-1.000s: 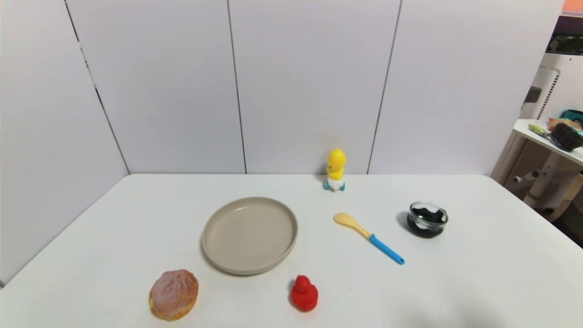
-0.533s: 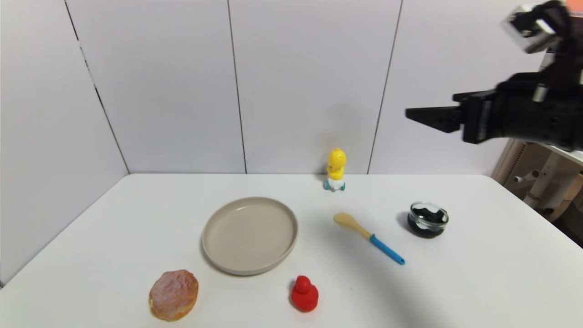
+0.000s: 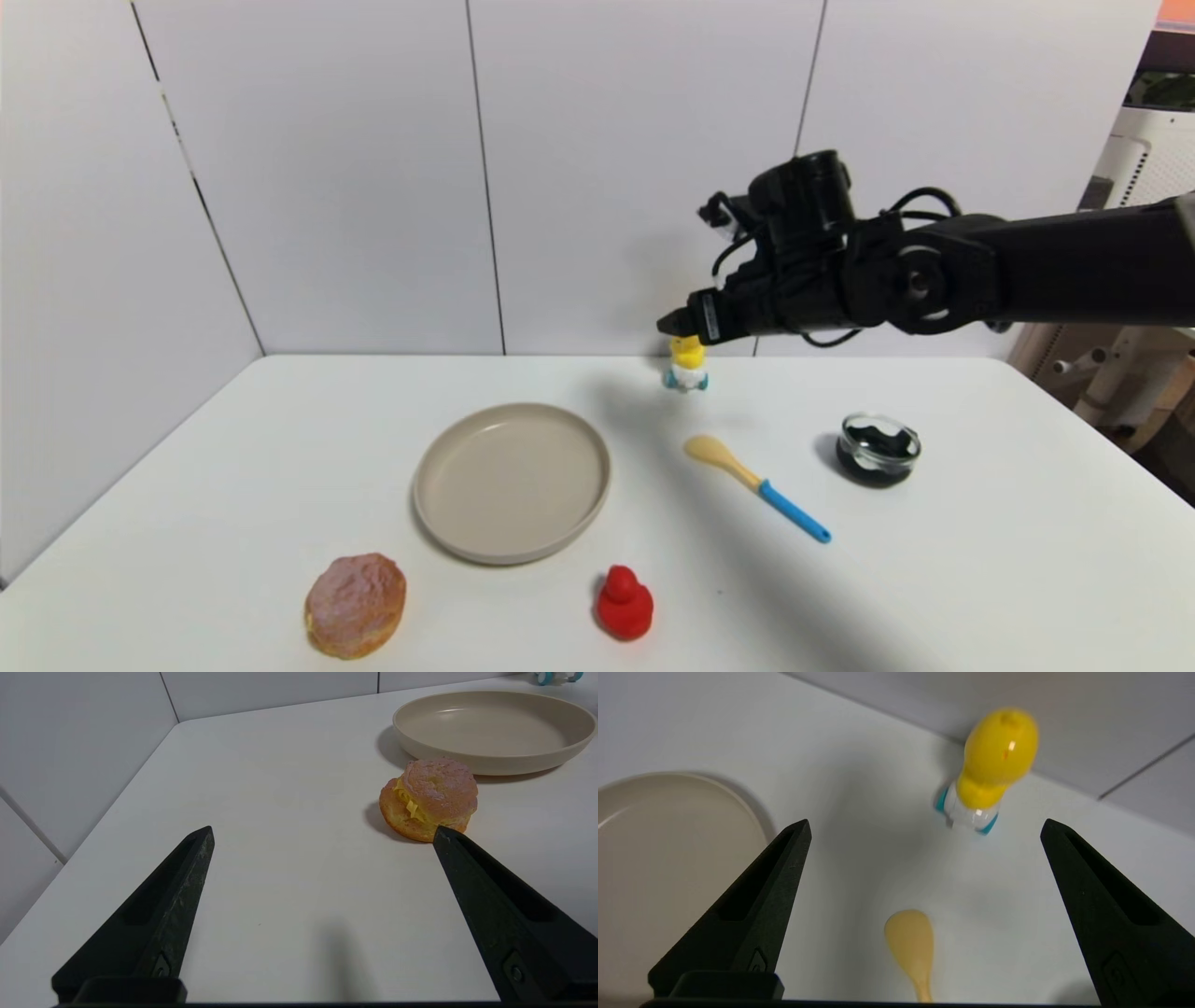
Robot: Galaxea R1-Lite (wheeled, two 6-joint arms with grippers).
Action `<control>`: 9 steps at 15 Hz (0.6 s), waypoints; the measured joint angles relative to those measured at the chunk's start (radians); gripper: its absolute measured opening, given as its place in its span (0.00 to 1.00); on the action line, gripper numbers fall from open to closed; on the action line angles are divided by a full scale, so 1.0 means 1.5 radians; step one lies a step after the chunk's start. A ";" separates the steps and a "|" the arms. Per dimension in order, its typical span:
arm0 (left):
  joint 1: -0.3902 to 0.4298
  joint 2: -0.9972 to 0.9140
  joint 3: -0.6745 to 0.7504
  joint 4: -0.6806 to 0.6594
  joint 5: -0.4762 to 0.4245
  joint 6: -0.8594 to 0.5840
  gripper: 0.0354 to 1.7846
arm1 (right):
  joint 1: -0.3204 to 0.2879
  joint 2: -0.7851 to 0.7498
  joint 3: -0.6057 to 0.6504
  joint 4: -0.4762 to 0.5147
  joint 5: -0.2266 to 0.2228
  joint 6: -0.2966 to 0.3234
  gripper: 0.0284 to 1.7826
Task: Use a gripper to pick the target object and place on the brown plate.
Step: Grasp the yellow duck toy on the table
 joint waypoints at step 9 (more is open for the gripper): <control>0.000 0.000 0.000 0.000 0.000 0.000 0.94 | -0.006 0.088 -0.017 -0.005 -0.141 0.200 0.95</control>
